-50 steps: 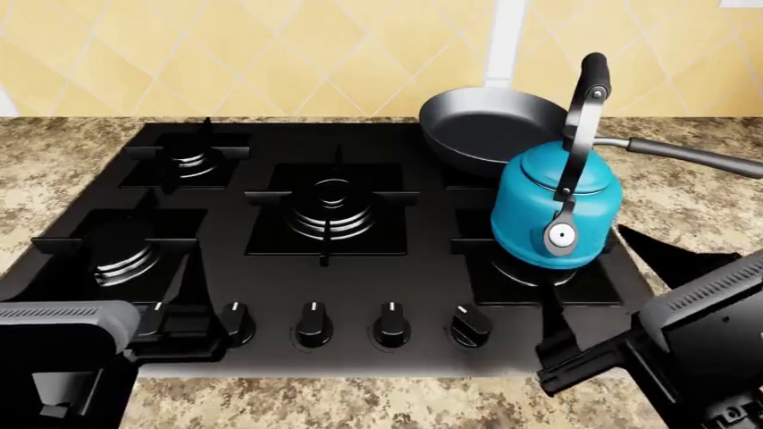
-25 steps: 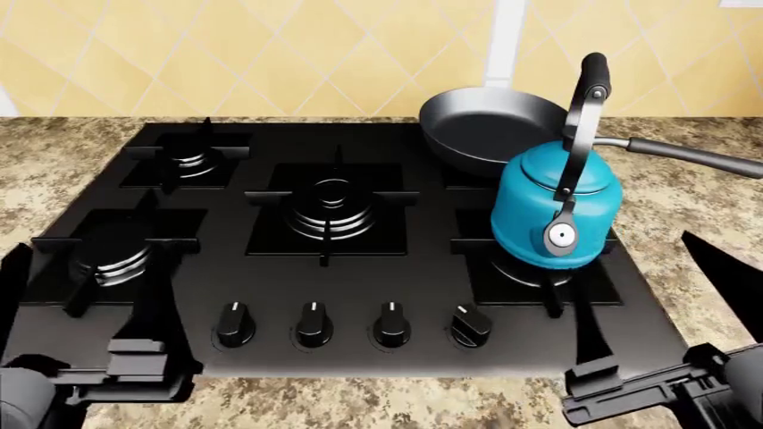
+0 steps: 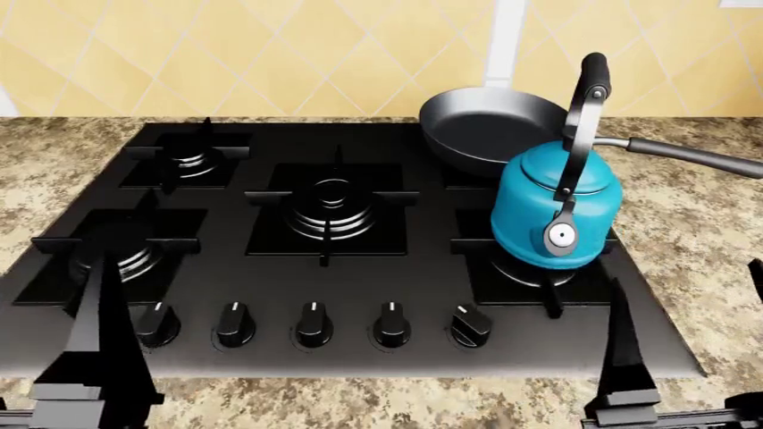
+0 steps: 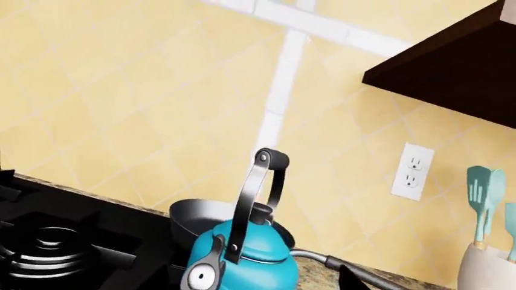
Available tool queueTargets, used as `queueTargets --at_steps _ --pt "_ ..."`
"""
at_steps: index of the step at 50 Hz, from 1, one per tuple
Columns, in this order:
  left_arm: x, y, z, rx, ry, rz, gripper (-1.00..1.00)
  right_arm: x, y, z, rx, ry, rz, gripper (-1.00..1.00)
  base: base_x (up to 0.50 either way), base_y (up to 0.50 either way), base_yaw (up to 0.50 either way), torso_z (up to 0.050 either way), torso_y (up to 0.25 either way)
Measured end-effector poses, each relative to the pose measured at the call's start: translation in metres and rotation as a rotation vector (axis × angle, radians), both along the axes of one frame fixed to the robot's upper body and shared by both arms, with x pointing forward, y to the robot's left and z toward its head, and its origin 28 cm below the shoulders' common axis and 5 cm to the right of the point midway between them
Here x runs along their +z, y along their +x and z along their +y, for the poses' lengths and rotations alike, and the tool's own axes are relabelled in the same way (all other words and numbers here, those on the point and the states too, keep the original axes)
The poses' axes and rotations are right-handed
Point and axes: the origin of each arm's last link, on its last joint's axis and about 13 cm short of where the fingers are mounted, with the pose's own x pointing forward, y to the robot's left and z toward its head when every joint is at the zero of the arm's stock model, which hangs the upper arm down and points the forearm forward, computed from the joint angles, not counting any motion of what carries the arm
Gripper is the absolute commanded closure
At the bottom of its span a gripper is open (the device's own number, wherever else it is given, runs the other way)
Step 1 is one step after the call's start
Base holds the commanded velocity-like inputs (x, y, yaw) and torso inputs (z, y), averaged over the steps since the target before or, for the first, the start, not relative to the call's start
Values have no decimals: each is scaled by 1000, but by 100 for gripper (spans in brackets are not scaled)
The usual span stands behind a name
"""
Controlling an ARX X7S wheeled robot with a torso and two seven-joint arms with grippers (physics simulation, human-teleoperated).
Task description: Pick the kettle from the counter and place it on a stove burner. Then turn the burner on.
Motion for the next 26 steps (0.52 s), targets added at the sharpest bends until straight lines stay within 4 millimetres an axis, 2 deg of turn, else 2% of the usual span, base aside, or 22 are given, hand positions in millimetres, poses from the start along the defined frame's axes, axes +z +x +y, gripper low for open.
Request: queueTargets --at_steps 26 --pt "5 -3 0 31 -32 -44 -100 -9 -16 3 -59 50 -114 -100 0 0 0 0 0"
